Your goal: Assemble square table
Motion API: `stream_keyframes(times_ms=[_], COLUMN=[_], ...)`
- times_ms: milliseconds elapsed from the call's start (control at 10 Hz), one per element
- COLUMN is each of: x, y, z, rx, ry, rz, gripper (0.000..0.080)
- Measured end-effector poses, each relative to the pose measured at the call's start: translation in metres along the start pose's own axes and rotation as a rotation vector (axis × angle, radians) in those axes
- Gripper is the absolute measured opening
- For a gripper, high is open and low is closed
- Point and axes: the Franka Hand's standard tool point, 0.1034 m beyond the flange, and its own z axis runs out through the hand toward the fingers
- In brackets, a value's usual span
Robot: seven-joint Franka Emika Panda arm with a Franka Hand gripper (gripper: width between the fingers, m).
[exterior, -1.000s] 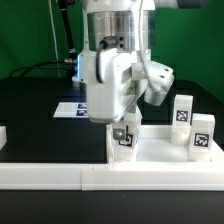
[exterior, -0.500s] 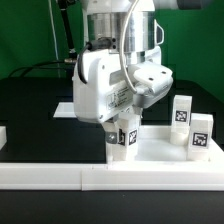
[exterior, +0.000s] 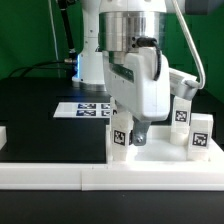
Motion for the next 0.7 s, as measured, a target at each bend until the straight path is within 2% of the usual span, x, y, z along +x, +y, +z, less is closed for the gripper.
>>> stream_keyframes(times_ms=[300, 400, 500, 600, 700], x=[0.0104, 0.0090, 0.0093, 0.0092, 0.0094], y=[-0.0007, -0.0025, -0.0030, -0.0029, -0.0028], z=[0.0006, 0.0006, 0.0006, 0.0007, 0.0007], rx=[0.003, -0.002, 0.001, 0.000, 0.000], ry=[0.007, -0.004, -0.002, -0.002, -0.002], rz=[-0.473, -0.603, -0.599, -0.570, -0.570], gripper=[0.0649, 0.0649, 0.0649, 0.0560, 0.0424])
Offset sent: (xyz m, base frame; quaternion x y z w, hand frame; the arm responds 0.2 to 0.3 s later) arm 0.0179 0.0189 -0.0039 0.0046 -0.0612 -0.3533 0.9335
